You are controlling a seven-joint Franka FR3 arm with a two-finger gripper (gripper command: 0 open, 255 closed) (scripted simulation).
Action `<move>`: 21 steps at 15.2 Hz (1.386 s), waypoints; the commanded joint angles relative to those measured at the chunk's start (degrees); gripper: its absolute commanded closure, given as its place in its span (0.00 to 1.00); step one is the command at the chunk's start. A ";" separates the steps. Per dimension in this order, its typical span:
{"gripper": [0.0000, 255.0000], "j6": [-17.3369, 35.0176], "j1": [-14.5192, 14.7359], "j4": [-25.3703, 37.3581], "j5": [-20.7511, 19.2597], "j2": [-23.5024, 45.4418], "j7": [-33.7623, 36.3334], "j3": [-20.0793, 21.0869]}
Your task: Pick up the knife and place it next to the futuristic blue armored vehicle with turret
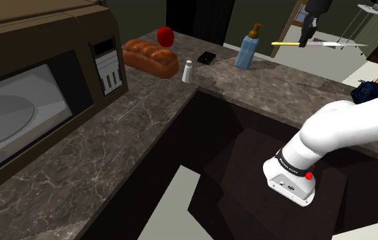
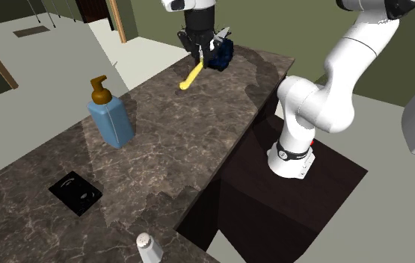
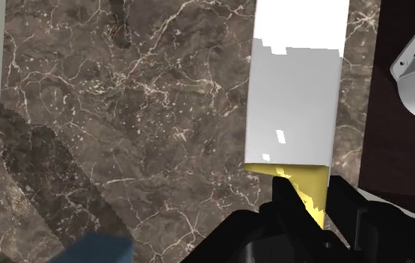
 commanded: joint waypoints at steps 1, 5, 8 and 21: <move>1.00 -0.92 -1.15 -0.86 -1.59 -2.44 -2.22 -1.25; 1.00 -2.31 -3.53 -2.72 -4.97 -7.19 -6.56 -3.89; 1.00 -3.33 -5.27 -3.46 -7.65 -10.25 -10.08 -6.10; 1.00 -6.04 -11.26 -0.25 -19.66 -17.93 -27.28 -17.71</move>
